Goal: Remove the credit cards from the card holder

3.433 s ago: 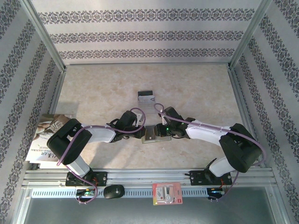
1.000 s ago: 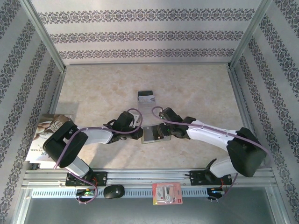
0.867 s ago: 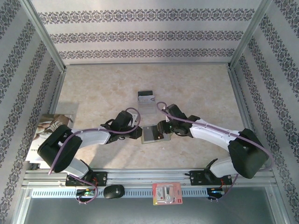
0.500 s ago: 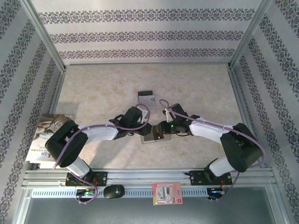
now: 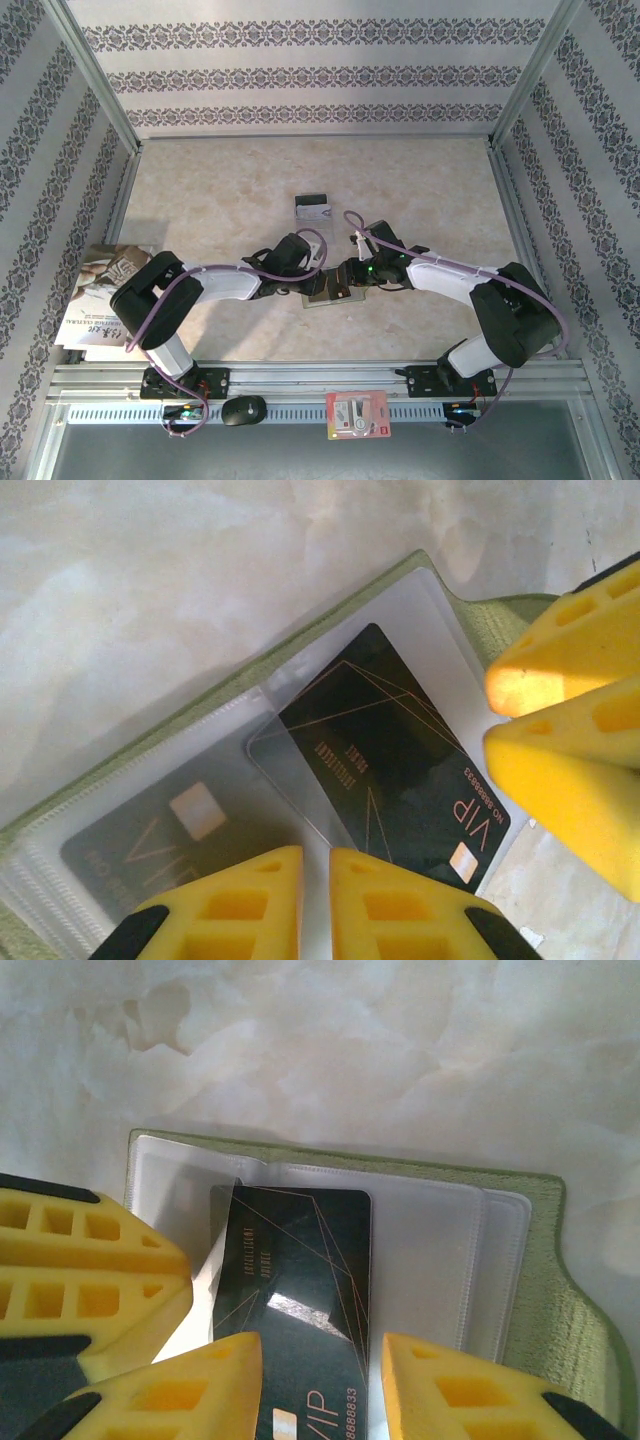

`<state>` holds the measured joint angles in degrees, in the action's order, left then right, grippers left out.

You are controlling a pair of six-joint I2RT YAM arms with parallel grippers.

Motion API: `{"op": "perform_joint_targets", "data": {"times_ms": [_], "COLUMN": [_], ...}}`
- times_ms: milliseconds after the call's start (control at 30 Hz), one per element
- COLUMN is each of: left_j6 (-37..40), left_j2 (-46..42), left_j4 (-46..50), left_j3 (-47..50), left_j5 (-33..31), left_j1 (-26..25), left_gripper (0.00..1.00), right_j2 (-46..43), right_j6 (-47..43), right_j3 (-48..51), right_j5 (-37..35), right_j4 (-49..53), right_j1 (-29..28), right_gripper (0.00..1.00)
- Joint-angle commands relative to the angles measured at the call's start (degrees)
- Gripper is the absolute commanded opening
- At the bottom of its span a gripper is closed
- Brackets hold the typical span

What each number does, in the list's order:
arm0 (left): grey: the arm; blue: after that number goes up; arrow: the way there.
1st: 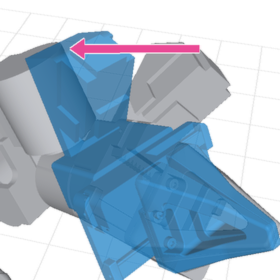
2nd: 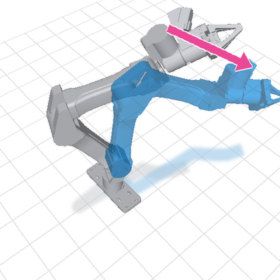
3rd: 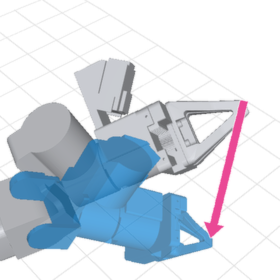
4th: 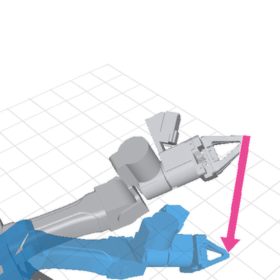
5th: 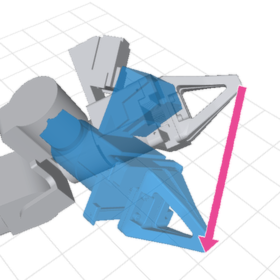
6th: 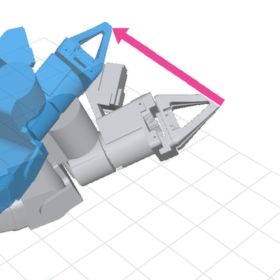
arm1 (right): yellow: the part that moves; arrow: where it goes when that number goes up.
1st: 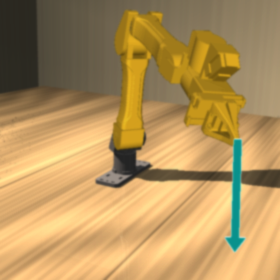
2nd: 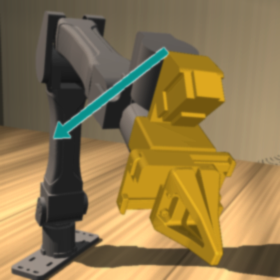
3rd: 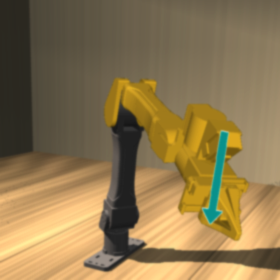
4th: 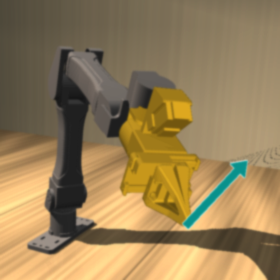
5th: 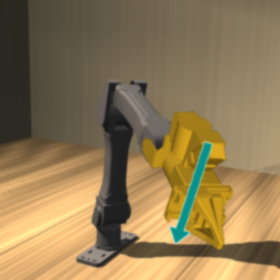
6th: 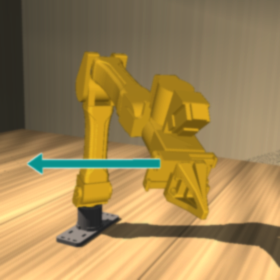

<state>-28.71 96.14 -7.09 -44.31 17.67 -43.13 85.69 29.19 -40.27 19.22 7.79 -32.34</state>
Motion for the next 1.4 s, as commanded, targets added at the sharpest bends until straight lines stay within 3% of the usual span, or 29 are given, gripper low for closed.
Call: {"op": "perform_joint_targets", "data": {"times_ms": [0,567,933,1000,1233,1367], "left_j6": [1.3,1.1,0.3,0.3,0.3,-0.1], "left_j2": [-2.1,4.8,6.0,6.1,5.2,1.5], "left_j4": [-0.6,0.5,-1.0,-1.0,-1.0,-1.7], "left_j3": [-2.3,-2.2,-1.0,-0.9,-0.3,1.1], "left_j5": [-2.2,-4.1,-2.8,-2.8,-2.4,-2.4], "left_j1": [-1.6,-1.5,-1.1,-1.1,-0.5,0.9], "left_gripper": [0.15,0.08,0.08,0.07,0.08,0.13], "right_j2": [0.6,1.9,5.3,5.5,3.0,0.4], "right_j6": [-0.2,-0.6,0.4,1.1,2.4,2.4], "right_j3": [0.6,0.6,0.5,0.9,3.3,4.1], "right_j5": [0.8,1.2,8.5,9.7,7.2,4.8], "right_j4": [-0.8,-0.8,-3.9,-5.0,-6.0,-4.8], "right_j1": [0.6,0.9,1.0,1.2,2.7,3.2], "right_gripper": [0.37,0.38,0.36,0.35,0.15,0.11]}}
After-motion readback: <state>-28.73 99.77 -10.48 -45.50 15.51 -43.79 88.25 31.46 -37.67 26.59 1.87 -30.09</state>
